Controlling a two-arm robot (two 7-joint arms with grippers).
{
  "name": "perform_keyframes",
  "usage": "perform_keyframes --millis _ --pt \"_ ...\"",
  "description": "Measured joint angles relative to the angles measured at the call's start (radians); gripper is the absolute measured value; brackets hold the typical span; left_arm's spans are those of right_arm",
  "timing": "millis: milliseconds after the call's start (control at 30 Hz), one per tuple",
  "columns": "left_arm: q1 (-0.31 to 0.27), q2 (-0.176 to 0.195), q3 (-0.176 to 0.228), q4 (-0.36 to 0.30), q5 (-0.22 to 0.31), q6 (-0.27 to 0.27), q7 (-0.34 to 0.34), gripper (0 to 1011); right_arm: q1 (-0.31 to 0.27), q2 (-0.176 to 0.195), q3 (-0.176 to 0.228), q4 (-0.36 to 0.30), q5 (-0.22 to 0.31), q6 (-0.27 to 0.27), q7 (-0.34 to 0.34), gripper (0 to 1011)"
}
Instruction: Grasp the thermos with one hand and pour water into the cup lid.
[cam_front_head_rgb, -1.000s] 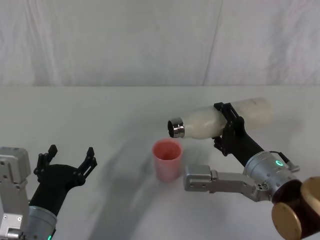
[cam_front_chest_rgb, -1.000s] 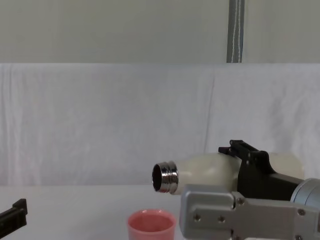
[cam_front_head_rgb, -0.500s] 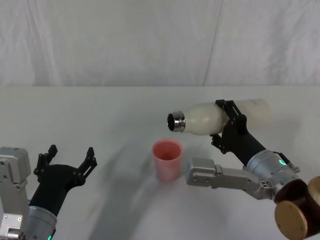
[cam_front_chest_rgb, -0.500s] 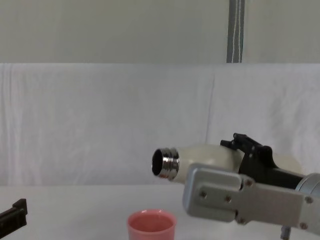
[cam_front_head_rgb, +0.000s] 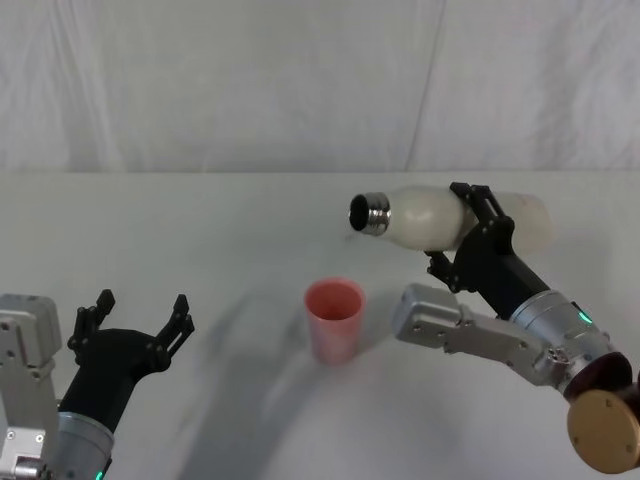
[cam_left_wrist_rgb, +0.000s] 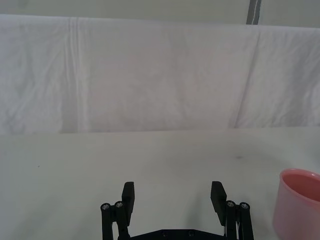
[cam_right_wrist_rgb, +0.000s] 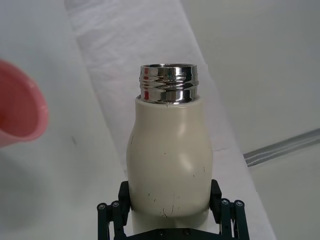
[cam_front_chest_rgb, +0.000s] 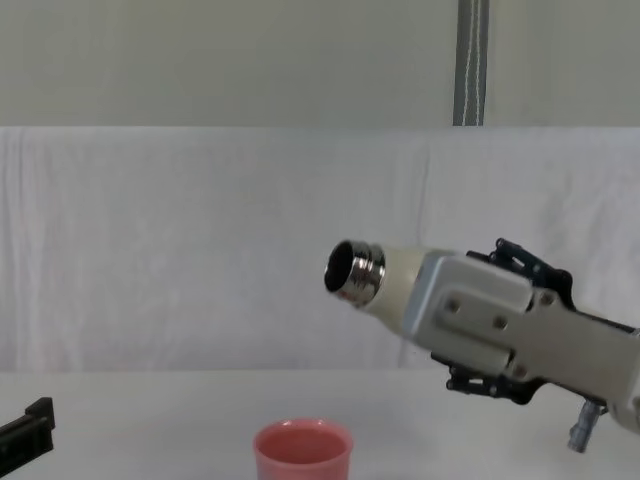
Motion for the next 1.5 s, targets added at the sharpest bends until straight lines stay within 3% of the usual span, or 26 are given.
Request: perform_keyframes --millis 333,733,1500 --pt "0.0 0.0 0.0 0.0 0.0 0.0 0.0 1001 -0.019 -0.02 0.058 -0.004 0.106 -0.047 -0.006 950" --pt "0.0 0.0 0.0 0.0 0.0 0.0 0.0 1001 -0.049 -0.055 0.142 0.001 0.286 -0.113 0.019 950" --pt "0.0 0.0 0.0 0.0 0.0 0.0 0.0 1001 -0.115 -0.118 0.25 -0.001 0.511 -0.157 0.053 950"
